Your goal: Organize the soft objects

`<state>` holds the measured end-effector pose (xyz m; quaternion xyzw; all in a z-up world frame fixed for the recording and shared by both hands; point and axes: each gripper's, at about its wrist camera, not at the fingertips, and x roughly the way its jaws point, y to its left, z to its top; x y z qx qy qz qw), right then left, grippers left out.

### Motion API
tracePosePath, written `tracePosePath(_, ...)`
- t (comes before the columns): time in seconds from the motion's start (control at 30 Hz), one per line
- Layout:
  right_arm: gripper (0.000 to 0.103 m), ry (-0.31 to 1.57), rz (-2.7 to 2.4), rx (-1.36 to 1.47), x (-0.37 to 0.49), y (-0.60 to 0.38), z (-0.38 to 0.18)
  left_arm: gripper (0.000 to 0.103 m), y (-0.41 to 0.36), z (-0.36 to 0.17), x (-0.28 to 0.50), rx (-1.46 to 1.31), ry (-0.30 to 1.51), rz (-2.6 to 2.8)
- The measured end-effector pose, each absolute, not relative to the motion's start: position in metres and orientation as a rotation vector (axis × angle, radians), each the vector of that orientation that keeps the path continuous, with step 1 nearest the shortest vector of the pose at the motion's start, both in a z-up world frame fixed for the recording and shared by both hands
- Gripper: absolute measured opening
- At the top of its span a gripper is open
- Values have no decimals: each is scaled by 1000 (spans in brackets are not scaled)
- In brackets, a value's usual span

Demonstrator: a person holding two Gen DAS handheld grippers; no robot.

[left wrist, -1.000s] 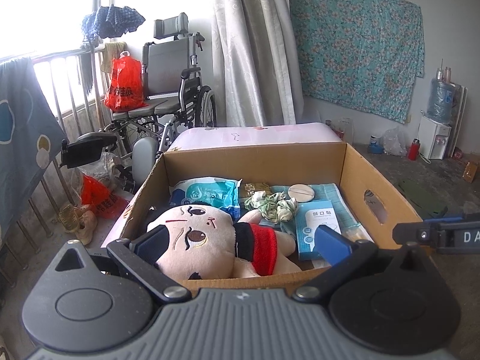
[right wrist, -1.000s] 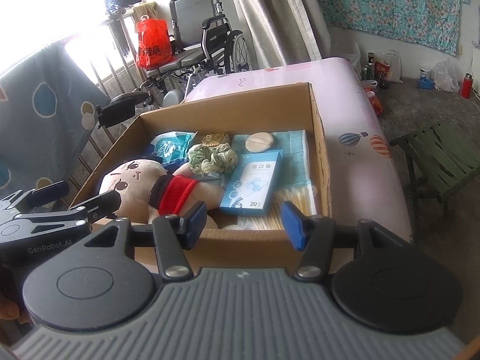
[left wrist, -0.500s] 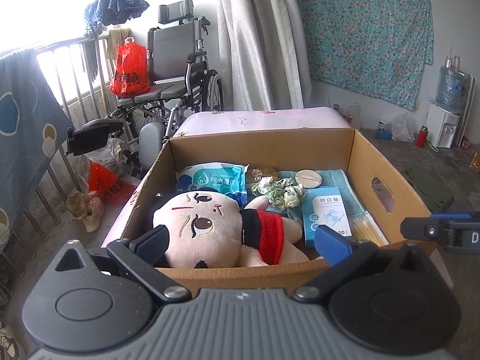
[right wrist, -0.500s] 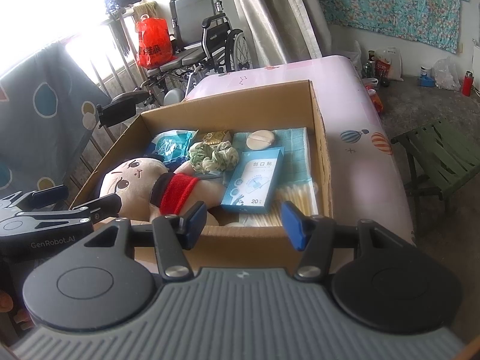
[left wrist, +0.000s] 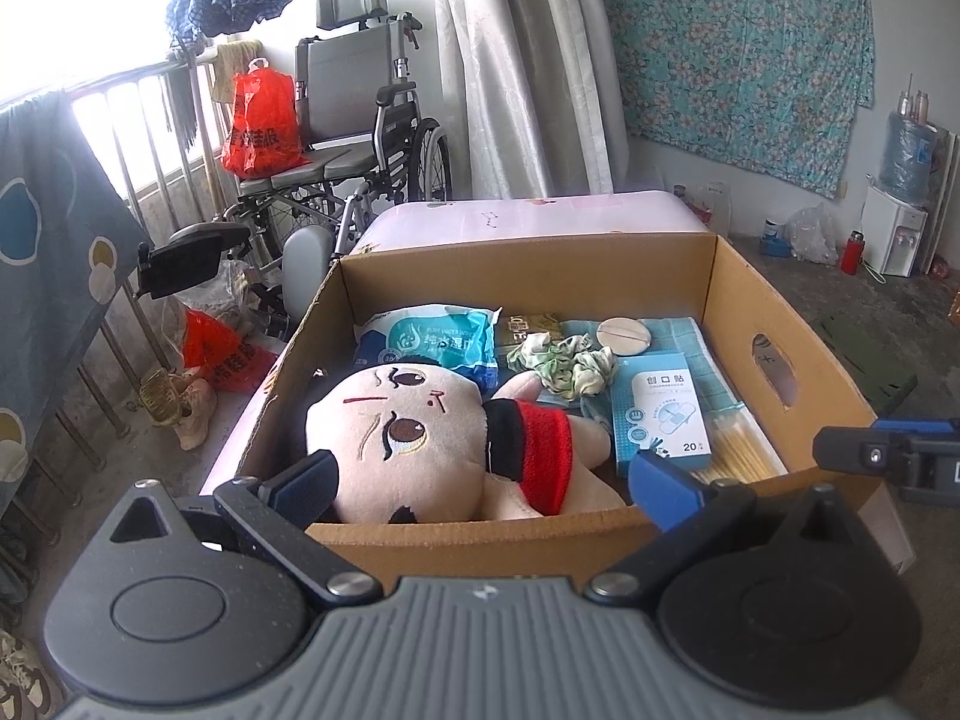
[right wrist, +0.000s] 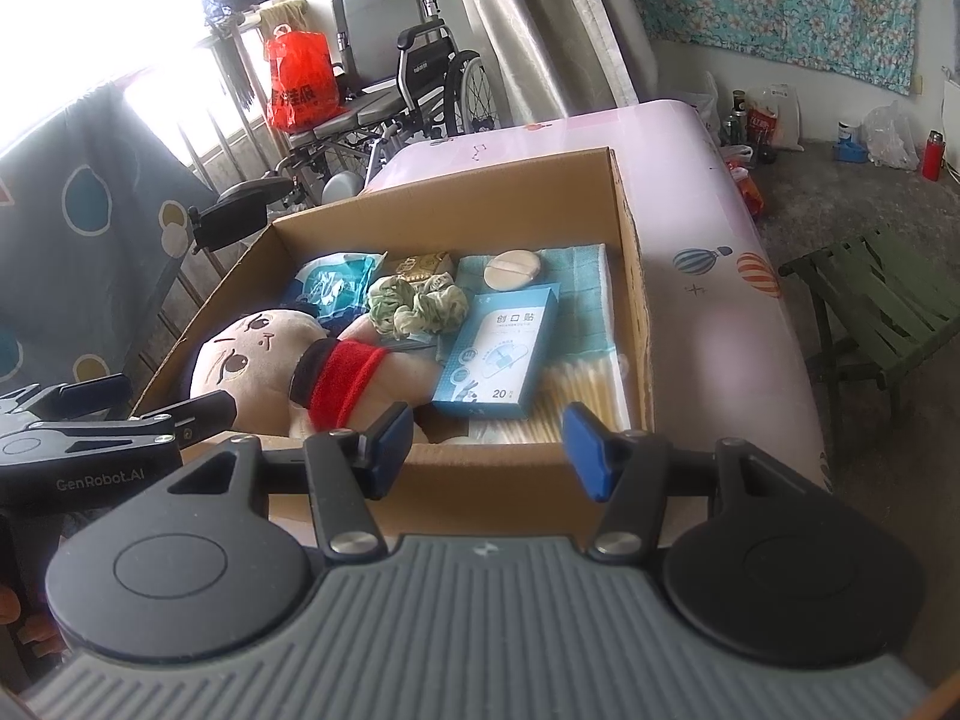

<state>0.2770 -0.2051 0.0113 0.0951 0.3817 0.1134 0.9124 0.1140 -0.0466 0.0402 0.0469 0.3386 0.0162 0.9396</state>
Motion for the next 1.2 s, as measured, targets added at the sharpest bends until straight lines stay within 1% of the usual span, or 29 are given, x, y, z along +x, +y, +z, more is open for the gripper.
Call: tracePosePath(1.2,56,798,239,200,279,-204,8,103,-50,35,116,111,689,32)
